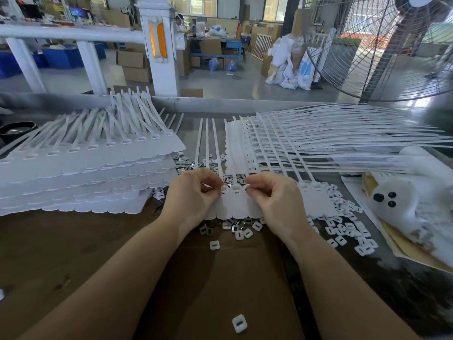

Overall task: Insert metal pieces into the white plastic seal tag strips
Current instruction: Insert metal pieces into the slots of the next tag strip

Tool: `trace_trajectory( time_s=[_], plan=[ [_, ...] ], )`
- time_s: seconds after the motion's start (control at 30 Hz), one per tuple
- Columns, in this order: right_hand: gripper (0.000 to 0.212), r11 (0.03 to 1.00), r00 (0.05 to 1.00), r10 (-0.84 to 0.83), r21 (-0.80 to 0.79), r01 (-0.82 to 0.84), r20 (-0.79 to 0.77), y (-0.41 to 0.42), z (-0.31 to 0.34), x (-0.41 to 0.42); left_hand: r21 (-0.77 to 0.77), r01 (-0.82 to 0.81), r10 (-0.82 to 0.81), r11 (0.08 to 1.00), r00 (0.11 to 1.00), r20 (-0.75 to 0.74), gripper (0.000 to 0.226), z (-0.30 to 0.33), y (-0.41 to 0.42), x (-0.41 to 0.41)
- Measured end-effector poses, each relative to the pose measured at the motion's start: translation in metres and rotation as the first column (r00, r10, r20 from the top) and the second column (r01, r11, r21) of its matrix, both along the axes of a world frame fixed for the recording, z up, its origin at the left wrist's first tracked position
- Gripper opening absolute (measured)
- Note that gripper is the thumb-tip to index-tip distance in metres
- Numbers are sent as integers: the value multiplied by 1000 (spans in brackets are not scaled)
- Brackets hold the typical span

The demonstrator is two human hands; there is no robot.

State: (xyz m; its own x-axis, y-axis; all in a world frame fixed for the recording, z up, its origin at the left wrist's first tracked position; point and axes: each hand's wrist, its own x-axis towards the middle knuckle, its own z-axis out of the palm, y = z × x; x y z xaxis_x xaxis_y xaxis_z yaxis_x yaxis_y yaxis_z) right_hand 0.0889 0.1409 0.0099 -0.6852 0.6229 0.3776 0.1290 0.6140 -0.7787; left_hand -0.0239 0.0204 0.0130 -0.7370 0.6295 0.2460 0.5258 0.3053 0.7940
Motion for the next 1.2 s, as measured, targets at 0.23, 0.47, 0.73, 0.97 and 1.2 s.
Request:
trace_trajectory(
  time_s=[0.23,0.47,0.73,0.97,1.2],
  plan=[
    [14,1000,999,10,21,-11,35,2,1,0,5,17,-17,1000,994,111,26,10,1,-10],
    [14,1000,999,14,17,-15,28,5,-2,0,-14,25,-21,1000,974,227,22,24,9,-18],
    [13,999,1000,18,39,-18,6,7,-7,0,-66,62,-39,996,952,305,16,22,15,-20],
    [13,999,1000,24,46,-24,9,7,-8,1,-138,130,-94,982,966,240,12,24,18,-28],
    [12,999,999,27,47,-28,20,7,-7,1,-351,224,-214,909,974,69,16,34,22,-33]
  ],
)
